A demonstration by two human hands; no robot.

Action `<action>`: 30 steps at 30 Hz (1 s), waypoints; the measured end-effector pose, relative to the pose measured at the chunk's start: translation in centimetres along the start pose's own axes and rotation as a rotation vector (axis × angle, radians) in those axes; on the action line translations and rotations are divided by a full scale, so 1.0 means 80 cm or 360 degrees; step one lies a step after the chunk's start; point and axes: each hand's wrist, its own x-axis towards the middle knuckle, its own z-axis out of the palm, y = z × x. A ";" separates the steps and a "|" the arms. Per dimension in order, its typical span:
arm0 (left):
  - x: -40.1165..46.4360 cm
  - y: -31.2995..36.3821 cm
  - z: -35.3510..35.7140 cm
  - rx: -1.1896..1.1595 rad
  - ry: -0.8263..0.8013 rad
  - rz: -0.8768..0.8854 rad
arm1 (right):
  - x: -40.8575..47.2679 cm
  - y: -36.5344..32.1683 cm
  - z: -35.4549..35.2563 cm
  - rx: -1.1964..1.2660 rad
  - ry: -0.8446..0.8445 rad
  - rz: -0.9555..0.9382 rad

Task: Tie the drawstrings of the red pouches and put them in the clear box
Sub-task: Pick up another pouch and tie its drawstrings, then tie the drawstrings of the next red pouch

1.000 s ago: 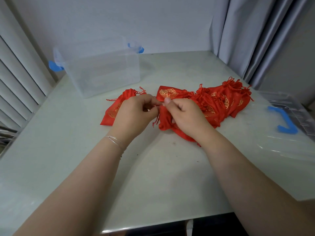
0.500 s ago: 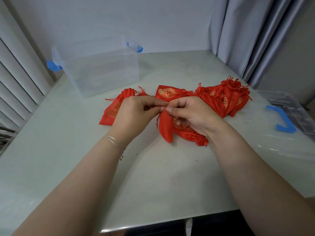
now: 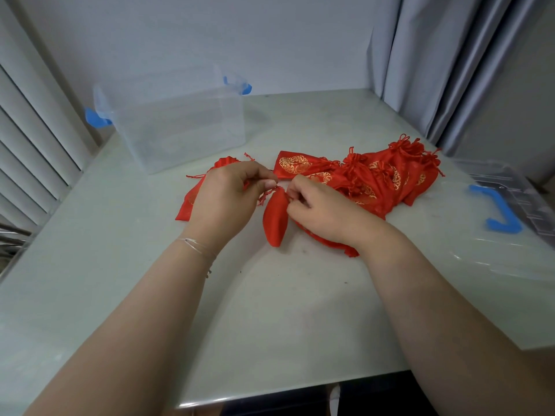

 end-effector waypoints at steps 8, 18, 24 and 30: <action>-0.004 -0.007 0.014 0.0125 0.0008 0.0157 | 0.000 0.016 -0.005 0.0780 0.0085 0.0211; 0.021 -0.073 -0.010 0.0689 0.0348 -0.0486 | 0.014 0.047 -0.017 0.0513 0.0650 0.0516; 0.031 -0.100 -0.006 0.0837 0.0027 -0.0945 | 0.001 0.049 -0.018 -0.0147 0.0844 0.0636; 0.032 -0.108 -0.013 0.0210 0.0199 -0.0917 | 0.005 0.034 -0.005 -0.0073 0.1073 0.0290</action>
